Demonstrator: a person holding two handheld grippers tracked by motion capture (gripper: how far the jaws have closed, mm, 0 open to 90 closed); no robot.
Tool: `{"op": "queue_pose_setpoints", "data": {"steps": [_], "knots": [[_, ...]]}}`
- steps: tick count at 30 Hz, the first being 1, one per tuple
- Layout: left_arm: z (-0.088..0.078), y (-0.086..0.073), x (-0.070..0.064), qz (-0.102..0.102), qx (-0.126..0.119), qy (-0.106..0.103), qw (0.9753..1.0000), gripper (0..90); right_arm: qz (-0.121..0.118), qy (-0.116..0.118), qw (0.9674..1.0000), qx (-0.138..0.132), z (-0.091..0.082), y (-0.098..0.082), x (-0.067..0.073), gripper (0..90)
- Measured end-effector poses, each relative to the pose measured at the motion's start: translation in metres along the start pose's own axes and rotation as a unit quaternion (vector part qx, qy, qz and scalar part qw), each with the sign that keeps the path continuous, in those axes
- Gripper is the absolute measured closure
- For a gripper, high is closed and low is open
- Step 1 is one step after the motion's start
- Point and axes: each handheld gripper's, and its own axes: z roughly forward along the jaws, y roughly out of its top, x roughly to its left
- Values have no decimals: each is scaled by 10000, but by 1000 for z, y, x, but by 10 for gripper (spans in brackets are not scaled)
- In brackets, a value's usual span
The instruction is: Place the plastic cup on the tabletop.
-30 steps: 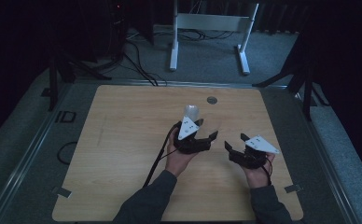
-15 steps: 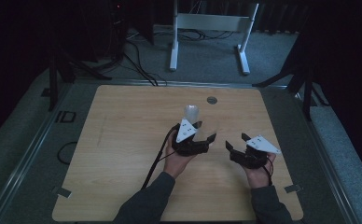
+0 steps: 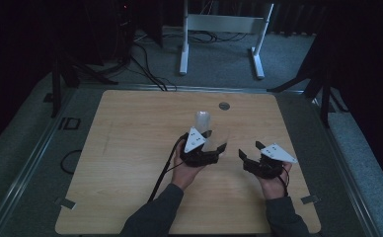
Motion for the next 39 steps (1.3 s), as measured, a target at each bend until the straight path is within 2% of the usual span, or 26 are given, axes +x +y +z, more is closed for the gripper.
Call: {"op": "queue_pose_setpoints", "data": {"steps": [39], "knots": [[2, -21, 0, 42, 193, 91, 9998, 306, -6, 46, 10000, 32, 1, -1, 0, 267]]}}
